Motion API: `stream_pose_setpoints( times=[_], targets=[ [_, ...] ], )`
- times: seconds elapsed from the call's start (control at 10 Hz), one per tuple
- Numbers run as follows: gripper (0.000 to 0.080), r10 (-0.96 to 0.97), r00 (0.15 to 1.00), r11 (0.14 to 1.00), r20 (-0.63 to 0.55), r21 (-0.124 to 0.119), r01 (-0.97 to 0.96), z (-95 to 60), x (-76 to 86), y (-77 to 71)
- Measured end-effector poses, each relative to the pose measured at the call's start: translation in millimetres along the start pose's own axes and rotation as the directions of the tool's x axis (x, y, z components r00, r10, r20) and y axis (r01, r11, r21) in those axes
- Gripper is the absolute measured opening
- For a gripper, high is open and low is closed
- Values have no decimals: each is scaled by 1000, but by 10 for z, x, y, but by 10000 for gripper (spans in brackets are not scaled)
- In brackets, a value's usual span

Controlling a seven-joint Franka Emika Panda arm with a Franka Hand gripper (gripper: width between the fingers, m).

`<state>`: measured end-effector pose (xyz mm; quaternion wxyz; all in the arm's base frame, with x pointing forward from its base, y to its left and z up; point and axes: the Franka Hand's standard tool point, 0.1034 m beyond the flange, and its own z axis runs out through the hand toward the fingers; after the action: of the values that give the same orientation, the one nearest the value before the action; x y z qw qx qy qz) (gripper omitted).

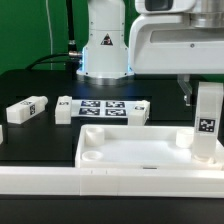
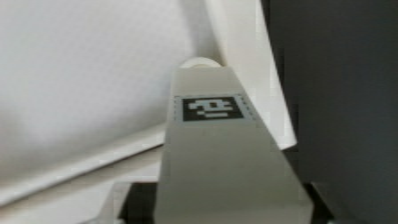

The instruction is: Assemble desk

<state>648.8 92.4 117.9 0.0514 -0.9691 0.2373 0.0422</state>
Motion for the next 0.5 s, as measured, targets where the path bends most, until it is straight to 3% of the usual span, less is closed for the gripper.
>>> stream_pose_setpoints(
  times=[0.3,0.5],
  targets=[
    [291,275,961,961,-5,22,-275,-2,-11,48],
    [291,508,861,861,2,19,-508,-3,-23,67]
  ],
)
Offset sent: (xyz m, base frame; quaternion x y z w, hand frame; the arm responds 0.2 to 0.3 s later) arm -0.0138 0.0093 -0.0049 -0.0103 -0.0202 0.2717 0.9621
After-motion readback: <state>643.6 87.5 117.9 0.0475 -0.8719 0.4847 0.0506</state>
